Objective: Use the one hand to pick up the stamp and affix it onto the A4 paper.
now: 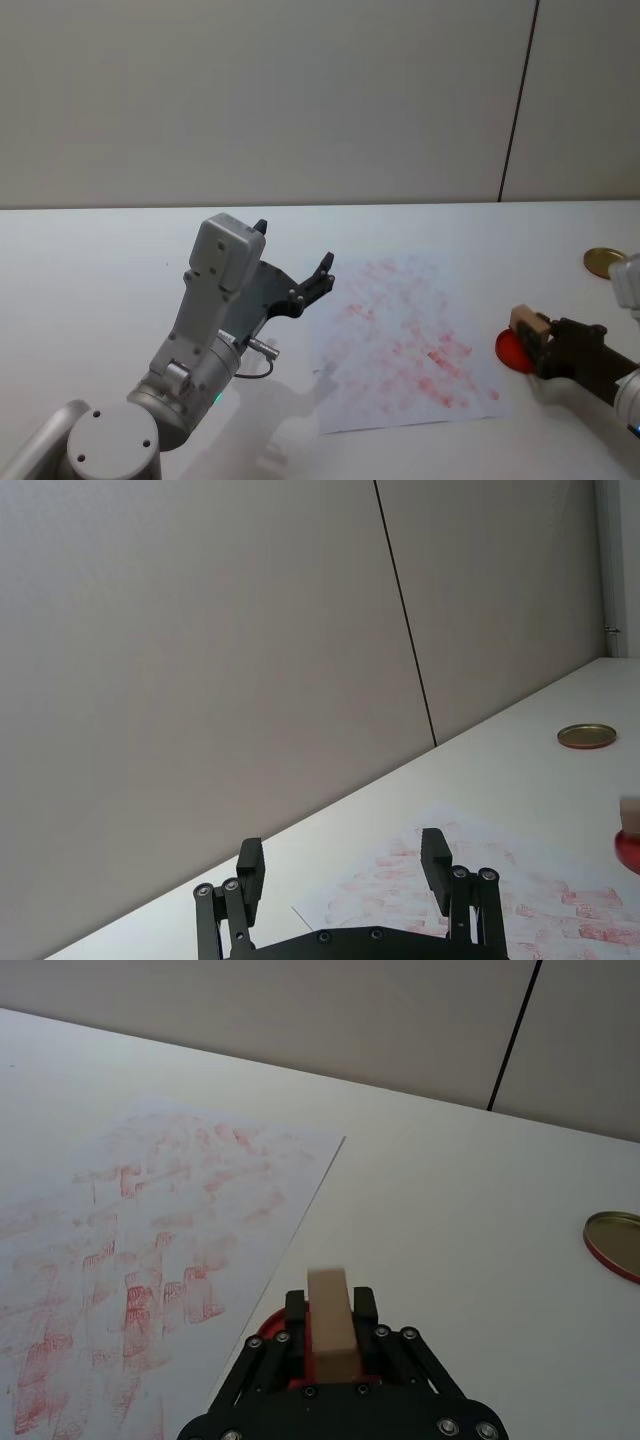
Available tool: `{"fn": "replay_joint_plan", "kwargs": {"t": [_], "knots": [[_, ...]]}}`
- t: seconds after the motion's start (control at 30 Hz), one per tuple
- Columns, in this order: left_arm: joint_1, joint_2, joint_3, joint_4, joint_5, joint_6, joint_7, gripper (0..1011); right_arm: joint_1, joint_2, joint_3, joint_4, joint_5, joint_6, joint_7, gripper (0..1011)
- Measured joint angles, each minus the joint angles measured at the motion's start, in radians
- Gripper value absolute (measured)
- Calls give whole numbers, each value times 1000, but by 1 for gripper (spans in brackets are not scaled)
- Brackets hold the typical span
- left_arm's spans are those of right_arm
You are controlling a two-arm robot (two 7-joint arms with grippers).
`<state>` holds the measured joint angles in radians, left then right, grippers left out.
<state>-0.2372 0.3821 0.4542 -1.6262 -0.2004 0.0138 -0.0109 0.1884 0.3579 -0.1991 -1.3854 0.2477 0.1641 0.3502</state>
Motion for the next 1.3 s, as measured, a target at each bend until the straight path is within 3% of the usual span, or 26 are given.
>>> {"fn": "replay_joint_plan", "kwargs": {"t": [0.5,0.87,1.3], "knots": [[0,0,0,0,0,0,0,993,6,-2,-3,11,-4,11,4,732],[0,0,0,0,0,0,0,993,4,3,0,-21,-10,-22,-9,1001],[0,0,0,0,0,0,0,993,-1,8,5,-73,-21,-54,-28,1001]]}}
